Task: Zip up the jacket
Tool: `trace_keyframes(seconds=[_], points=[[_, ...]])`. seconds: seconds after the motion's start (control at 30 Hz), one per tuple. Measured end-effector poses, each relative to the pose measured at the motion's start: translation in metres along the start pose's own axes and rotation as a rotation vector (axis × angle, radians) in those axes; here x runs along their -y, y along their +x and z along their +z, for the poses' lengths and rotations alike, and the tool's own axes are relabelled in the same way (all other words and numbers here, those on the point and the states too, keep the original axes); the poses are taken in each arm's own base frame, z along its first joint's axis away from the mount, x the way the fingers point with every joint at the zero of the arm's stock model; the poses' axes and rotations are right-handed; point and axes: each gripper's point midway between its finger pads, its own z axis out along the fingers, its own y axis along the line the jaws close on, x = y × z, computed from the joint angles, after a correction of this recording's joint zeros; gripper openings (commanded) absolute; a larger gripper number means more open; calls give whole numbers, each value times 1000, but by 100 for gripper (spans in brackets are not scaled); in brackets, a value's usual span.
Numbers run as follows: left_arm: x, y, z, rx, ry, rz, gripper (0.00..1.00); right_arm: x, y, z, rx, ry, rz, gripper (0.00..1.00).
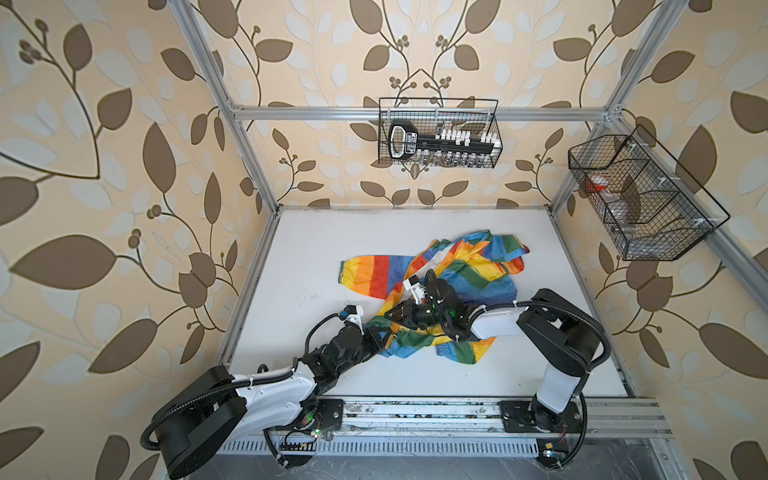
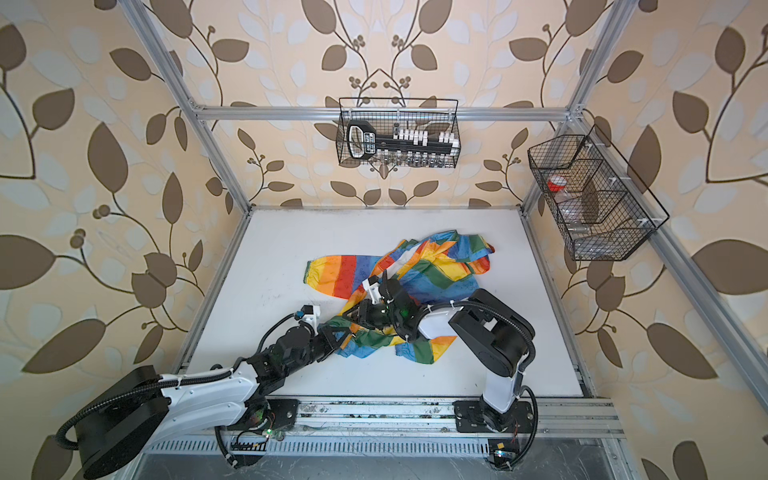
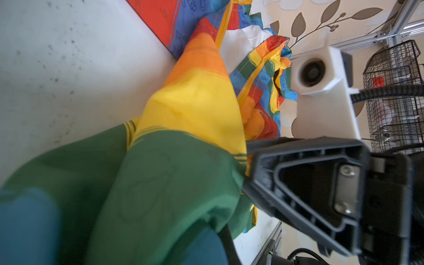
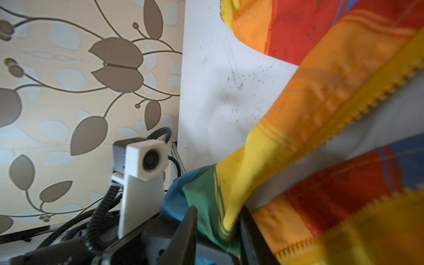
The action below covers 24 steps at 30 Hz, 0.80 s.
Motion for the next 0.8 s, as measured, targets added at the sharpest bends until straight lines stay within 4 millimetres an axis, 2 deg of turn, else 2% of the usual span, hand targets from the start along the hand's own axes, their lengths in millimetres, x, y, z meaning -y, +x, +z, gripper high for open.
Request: trace_keyframes(seconds=[0.2, 0.3, 0.37, 0.53, 0.8], points=[[12, -6, -5, 24, 43, 44, 0, -27, -13, -42, 56, -33, -55, 31], [26, -10, -9, 41, 89, 67, 0, -42, -10, -60, 68, -80, -75, 30], [34, -12, -11, 50, 113, 80, 0, -43, -3, -69, 69, -107, -58, 30], [56, -17, -8, 53, 158, 95, 0, -27, 13, -74, 59, -146, 51, 32], [69, -12, 1, 14, 197, 101, 0, -19, 14, -70, 75, -199, 132, 32]])
